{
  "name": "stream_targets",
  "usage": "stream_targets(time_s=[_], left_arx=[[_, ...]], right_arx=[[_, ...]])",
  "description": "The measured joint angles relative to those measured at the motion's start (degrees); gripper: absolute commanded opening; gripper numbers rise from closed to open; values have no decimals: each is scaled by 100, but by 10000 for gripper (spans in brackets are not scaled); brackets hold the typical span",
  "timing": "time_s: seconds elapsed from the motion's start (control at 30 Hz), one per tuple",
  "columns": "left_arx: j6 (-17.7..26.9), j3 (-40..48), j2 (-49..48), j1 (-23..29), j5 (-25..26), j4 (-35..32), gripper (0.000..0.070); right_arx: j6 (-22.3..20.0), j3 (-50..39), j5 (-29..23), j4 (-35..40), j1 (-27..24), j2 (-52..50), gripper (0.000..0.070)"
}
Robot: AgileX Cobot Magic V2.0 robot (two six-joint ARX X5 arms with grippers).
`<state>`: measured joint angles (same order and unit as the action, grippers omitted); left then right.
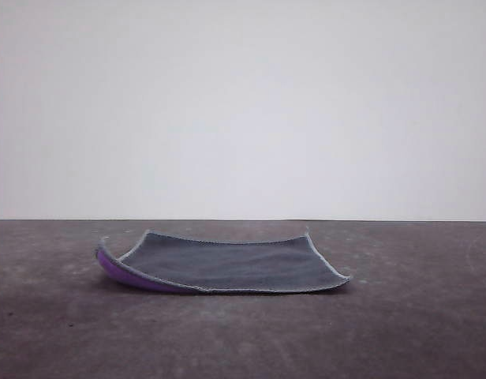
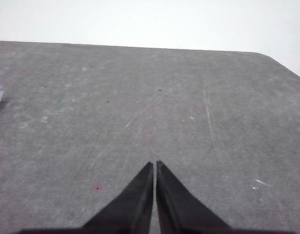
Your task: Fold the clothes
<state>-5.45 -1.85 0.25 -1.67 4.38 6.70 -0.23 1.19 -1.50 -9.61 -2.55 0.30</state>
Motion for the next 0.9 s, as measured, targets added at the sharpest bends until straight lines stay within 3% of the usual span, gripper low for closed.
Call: stream_targets(time_s=[0.9], left_arx=[[0, 0, 0, 0, 0, 0, 0]], right_arx=[[8, 0, 15, 9, 0, 0, 4]])
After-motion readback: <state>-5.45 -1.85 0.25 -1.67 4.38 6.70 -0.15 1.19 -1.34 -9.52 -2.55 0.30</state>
